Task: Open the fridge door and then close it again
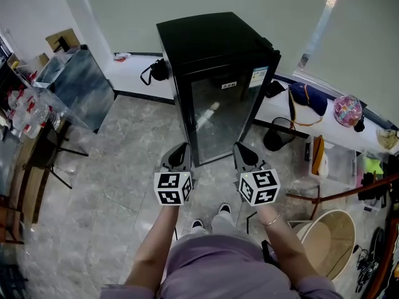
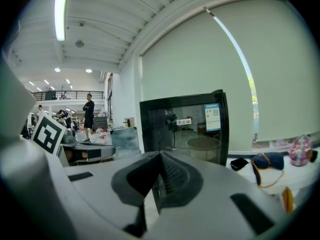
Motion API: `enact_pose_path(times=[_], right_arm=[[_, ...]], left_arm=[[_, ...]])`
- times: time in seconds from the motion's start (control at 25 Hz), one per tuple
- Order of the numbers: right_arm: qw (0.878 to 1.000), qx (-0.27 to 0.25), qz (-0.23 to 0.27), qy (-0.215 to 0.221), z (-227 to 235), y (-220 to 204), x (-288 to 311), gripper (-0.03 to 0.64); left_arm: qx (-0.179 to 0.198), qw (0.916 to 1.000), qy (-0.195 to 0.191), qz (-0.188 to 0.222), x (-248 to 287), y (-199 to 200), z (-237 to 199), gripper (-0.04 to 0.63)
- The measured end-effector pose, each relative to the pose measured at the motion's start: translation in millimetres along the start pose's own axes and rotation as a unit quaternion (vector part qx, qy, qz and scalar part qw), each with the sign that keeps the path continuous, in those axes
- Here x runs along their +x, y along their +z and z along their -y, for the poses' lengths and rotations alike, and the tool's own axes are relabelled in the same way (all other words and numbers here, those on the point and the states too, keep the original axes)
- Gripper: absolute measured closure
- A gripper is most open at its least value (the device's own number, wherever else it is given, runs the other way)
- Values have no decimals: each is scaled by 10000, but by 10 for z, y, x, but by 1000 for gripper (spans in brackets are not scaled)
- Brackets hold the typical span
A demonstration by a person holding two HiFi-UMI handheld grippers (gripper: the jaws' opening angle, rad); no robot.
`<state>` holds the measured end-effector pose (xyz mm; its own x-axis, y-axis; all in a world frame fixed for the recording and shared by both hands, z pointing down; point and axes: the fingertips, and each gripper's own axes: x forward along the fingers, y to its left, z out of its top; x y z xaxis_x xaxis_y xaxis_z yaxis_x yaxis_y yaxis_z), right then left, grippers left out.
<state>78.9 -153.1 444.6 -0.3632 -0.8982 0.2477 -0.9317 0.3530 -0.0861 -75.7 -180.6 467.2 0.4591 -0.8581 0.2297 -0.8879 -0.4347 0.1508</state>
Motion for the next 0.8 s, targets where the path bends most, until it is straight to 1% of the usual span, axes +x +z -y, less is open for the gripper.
enact_pose_path(times=[0.32,0.8], right_arm=[[10000,-47,-23,-7,-68,-23,-70,614],[9999,0,-79,-70,13,-78,-107,614]], left_arm=[[-69,10000,4,45,-81,-7,-16,592],[-87,10000,30,36,-64,-22,32,592]])
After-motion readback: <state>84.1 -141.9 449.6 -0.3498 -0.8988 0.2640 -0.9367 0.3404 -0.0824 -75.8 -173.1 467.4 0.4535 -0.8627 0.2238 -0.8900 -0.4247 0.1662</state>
